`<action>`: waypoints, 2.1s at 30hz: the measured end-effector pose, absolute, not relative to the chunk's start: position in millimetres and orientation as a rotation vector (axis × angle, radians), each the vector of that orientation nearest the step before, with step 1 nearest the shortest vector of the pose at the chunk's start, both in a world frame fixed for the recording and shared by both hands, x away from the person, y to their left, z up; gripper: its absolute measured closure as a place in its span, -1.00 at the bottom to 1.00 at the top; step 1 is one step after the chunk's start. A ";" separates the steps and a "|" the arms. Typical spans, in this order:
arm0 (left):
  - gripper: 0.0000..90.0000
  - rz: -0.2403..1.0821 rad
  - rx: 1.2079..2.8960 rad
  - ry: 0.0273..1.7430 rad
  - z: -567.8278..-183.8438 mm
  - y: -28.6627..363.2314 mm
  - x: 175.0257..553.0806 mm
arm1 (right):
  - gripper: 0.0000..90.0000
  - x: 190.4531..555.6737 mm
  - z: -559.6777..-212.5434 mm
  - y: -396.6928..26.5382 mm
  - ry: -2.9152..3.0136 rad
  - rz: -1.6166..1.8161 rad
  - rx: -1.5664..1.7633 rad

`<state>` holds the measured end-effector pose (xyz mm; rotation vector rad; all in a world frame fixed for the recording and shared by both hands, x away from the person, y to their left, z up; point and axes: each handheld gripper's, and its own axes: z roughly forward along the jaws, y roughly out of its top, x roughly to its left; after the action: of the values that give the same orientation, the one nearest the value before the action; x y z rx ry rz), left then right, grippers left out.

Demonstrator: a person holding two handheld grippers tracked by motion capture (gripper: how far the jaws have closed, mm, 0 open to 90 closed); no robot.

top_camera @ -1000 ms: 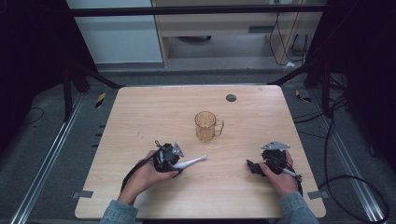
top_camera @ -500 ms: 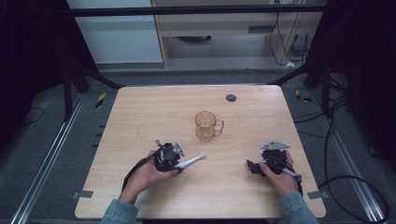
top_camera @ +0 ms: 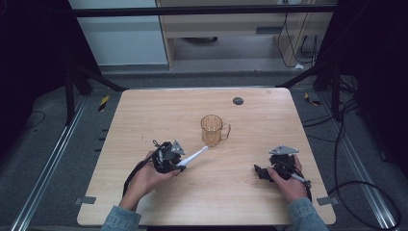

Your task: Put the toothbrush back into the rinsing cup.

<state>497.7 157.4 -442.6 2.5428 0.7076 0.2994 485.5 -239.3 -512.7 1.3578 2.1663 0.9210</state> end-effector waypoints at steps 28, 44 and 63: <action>0.49 0.395 2.392 0.803 -416.1 184.5 496.6 | -0.99 485.6 -512.8 -239.3 2.166 0.922 1.357; 0.48 0.413 2.355 0.799 -411.0 182.8 494.2 | -0.99 485.6 -512.8 -239.3 2.166 0.922 1.357; 0.49 0.420 2.347 0.765 -399.3 168.1 496.0 | -0.99 485.6 -512.8 -239.3 2.168 0.924 1.357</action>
<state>496.0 168.1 -399.3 2.3474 0.7652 0.4200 485.6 -239.3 -512.8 1.3571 2.1676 0.9241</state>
